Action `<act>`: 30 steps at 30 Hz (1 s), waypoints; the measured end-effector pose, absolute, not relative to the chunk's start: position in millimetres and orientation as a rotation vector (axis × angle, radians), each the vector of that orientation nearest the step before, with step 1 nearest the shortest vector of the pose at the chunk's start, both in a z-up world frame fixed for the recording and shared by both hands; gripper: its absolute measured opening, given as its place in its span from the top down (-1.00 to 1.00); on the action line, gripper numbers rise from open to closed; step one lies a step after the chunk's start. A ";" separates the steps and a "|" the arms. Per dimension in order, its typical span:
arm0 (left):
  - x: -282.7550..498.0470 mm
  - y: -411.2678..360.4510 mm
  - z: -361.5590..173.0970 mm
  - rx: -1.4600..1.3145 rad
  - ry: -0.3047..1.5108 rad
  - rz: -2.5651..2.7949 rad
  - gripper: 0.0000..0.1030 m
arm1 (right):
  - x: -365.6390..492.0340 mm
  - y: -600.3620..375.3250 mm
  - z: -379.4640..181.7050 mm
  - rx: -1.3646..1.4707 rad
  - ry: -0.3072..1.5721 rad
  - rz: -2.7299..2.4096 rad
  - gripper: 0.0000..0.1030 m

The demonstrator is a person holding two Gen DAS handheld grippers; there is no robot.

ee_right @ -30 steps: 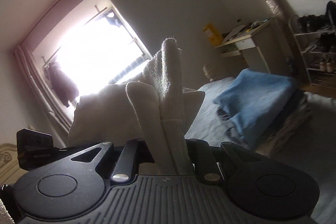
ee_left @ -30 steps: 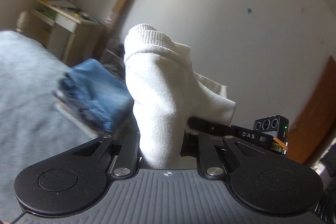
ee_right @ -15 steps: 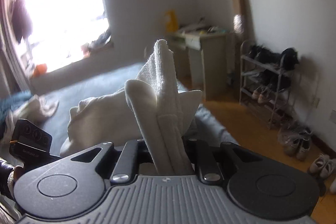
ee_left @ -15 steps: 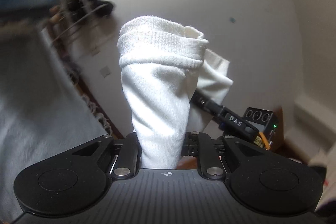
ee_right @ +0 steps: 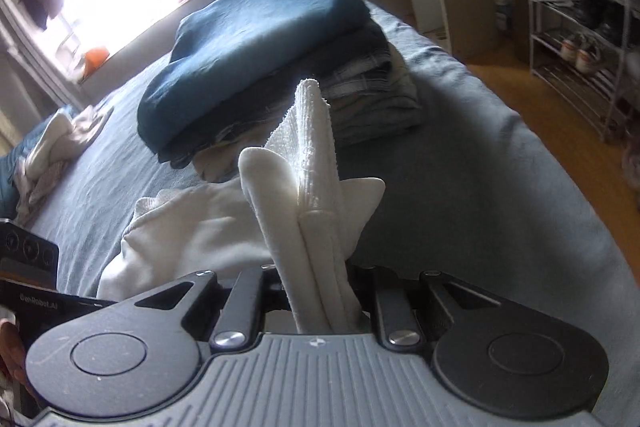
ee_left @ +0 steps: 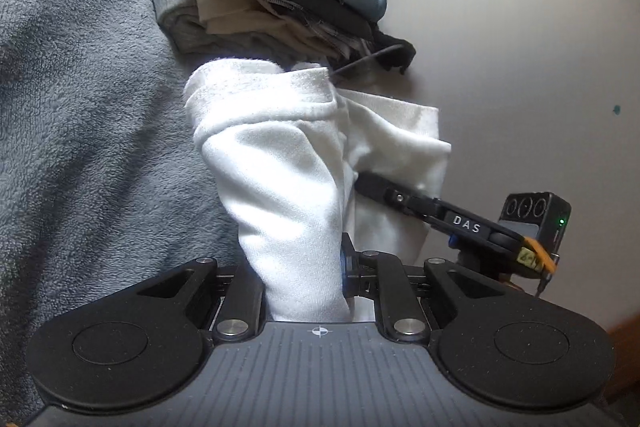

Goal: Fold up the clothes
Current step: 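Carry the sweatshirt with both grippers and lower it beside the folded clothes stack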

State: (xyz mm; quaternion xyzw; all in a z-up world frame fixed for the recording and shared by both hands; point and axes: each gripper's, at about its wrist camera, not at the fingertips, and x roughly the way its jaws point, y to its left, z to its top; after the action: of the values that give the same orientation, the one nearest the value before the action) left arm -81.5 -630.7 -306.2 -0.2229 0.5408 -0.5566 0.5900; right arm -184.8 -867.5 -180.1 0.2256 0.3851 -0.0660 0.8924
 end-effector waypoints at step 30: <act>-24.2 -561.5 -365.0 -0.669 1.349 -1.065 0.32 | -346.4 -910.0 -186.7 1.004 0.317 -0.496 -0.04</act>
State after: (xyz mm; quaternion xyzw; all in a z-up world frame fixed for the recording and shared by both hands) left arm -24.2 -561.5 -365.0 -0.2890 0.5827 -0.4603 0.6042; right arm -346.4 -910.0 -186.7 0.4740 0.1498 -0.2343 0.8355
